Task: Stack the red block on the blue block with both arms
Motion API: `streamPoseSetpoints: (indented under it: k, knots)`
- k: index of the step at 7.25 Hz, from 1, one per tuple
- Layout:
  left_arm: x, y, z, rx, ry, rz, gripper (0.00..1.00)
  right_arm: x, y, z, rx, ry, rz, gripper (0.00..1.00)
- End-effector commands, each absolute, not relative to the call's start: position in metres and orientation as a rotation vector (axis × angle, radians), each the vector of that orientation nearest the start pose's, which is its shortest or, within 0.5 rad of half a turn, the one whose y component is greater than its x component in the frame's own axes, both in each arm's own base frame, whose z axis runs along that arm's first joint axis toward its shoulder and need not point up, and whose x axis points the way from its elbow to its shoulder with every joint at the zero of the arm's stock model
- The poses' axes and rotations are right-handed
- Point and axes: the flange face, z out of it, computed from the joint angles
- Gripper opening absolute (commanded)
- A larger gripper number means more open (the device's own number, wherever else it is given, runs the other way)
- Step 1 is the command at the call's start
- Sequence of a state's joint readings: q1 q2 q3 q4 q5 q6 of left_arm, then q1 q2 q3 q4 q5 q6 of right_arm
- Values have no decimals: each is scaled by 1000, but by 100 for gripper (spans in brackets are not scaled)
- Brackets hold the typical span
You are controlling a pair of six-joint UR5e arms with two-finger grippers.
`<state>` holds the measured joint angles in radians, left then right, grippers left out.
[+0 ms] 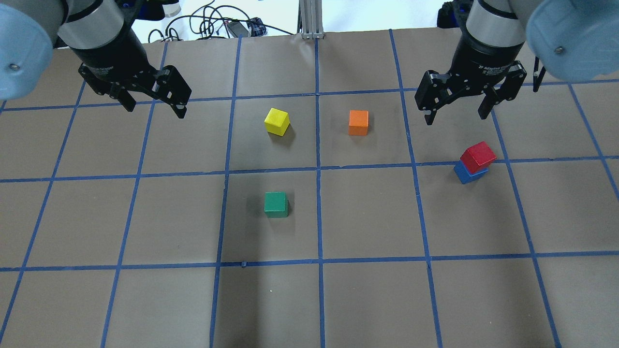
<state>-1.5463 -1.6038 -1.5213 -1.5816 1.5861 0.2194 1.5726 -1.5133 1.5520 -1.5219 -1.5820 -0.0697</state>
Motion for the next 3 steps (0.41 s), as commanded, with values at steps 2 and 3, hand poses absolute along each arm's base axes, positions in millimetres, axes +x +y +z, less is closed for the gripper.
streamPoseSetpoints:
  k: [2,3]
  knots:
    - [-119,-509,494,304,3111,-4,100,134,-507,465,-106,3134,135,100]
    - [-119,-510,493,304,3111,-2,100,134,-507,465,-106,3134,135,100]
